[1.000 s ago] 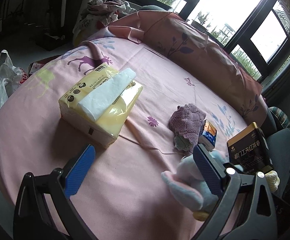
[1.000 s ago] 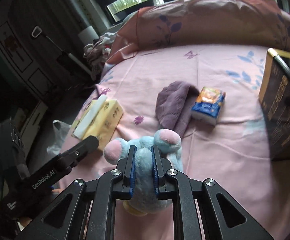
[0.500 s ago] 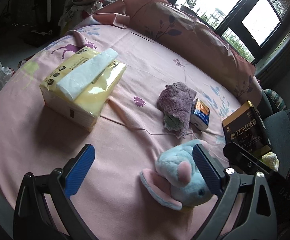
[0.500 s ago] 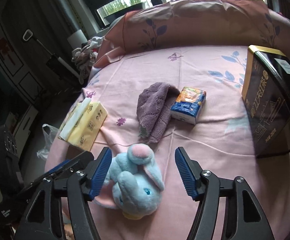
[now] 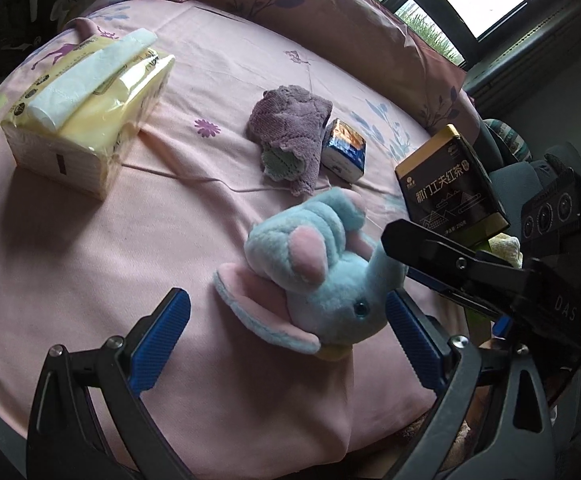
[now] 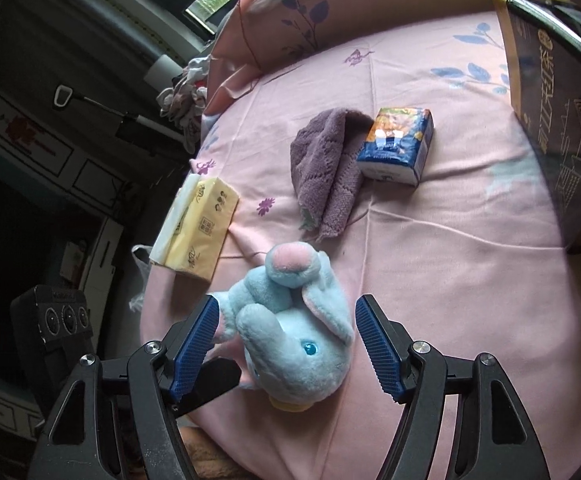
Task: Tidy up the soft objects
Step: 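Grasp the light-blue plush bunny with the right tool, then lift the bunny, carry it into the green box and open the right tool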
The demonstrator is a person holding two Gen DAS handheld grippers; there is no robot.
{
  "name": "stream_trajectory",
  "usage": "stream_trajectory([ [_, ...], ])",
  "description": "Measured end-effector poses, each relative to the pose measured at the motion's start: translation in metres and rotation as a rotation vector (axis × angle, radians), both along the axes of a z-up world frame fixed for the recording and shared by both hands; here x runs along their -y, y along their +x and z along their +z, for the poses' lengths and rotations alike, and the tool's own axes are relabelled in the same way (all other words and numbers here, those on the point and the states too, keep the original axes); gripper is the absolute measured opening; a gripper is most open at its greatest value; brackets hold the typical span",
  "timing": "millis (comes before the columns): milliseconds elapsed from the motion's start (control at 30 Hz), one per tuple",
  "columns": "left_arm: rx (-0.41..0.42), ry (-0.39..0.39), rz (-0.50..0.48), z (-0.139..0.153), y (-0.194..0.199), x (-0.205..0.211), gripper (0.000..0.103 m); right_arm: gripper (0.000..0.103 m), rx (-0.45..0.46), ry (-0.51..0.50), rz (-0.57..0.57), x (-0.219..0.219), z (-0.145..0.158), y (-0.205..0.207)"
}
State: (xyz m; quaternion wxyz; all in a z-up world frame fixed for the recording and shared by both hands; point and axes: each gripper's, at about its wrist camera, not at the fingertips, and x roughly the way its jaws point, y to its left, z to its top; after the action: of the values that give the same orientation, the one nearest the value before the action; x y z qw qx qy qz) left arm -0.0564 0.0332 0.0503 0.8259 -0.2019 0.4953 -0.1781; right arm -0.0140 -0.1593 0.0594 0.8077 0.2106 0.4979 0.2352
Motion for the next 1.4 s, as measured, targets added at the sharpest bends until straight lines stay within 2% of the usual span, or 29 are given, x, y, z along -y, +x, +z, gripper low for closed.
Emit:
stream_trajectory([
  [200,-0.067,-0.011,-0.003,-0.015,0.002,0.008,0.099,0.072,-0.075,0.009,0.013,-0.009,-0.021,0.008],
  [300,-0.063,-0.026,0.013,-0.018,0.004,0.008,0.102,0.072,-0.095,-0.035,0.010,-0.015,-0.031,0.011],
  [433,-0.045,-0.025,0.027,-0.019,0.004,0.008,0.103,0.072,-0.157,0.017,0.003,-0.013,-0.044,0.017],
  [633,-0.030,-0.036,0.039,-0.020,0.004,0.009,0.103,0.072,-0.159,0.035,-0.006,-0.011,-0.046,0.018],
  [833,0.015,-0.064,-0.001,-0.024,0.007,0.009,0.103,0.072,-0.144,0.007,-0.002,-0.014,-0.045,0.017],
  [1233,0.011,-0.044,0.008,-0.021,0.008,0.015,0.102,0.072,-0.151,0.021,-0.007,-0.014,-0.047,0.019],
  [1267,0.016,-0.039,0.004,-0.020,0.008,0.015,0.099,0.072,-0.148,0.018,-0.006,-0.014,-0.047,0.018],
  [1300,0.025,-0.058,-0.013,-0.019,0.007,0.016,0.085,0.072,-0.145,0.013,-0.004,-0.014,-0.046,0.018],
  [1333,0.025,-0.110,-0.045,-0.018,0.006,0.017,0.076,0.071,-0.139,0.004,-0.003,-0.014,-0.046,0.018],
  [1367,0.018,-0.153,-0.069,-0.017,0.005,0.018,0.057,0.069,-0.131,-0.011,-0.002,-0.016,-0.045,0.017],
  [1400,0.023,-0.160,-0.076,-0.015,0.003,0.020,0.054,0.068,-0.122,-0.020,-0.001,-0.016,-0.043,0.016],
])
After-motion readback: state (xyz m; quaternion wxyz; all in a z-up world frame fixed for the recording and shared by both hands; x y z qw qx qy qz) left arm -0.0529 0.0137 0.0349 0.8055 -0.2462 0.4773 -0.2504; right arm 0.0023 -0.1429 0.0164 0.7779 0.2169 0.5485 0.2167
